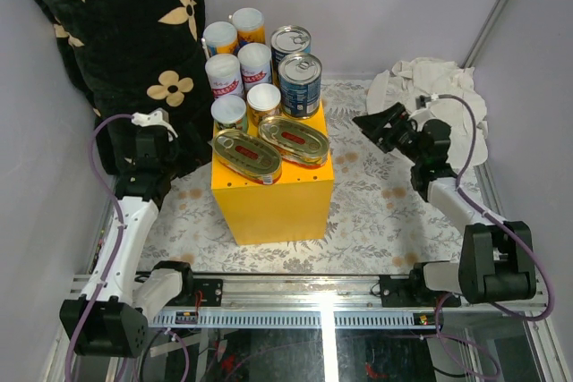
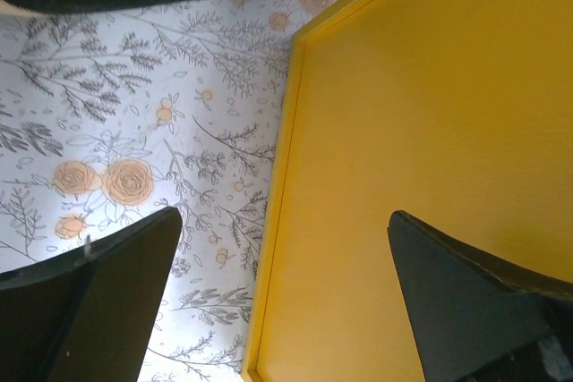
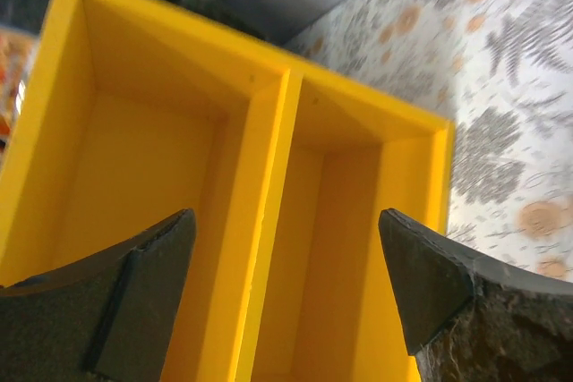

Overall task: Place and organize the canned foods onto the counter
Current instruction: Adjust the counter at the center of the board.

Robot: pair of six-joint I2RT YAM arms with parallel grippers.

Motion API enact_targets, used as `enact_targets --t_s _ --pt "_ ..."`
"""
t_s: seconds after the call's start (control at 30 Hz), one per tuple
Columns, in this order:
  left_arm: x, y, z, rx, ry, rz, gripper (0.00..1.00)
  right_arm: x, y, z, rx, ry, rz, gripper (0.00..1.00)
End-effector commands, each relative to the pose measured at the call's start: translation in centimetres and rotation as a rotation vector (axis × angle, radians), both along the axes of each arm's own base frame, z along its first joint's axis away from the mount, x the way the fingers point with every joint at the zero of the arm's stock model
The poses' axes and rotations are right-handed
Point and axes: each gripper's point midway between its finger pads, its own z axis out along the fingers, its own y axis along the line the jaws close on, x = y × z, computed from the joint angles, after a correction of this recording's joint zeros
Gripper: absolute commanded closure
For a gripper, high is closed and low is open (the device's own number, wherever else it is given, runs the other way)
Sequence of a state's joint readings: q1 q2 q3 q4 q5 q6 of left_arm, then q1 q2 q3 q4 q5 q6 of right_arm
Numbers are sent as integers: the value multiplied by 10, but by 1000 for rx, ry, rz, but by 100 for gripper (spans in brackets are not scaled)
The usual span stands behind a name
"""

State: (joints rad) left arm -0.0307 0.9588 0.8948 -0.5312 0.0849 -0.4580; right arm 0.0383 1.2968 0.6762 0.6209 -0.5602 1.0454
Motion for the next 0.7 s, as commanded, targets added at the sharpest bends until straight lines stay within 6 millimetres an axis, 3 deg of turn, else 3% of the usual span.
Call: enact_targets --t_s 0.0,0.27,0.5,0.67 --pt "7 -5 -9 -63 22 14 0 -9 37 6 -30 -105 88 12" --pt "19 -21 -17 -87 50 33 0 -10 73 -19 52 -71 183 19" --pt "27 -25 -19 -90 51 86 0 -7 92 -15 146 -94 243 29" --pt "34 -40 -30 -107 87 74 0 -6 108 -20 193 -82 289 39"
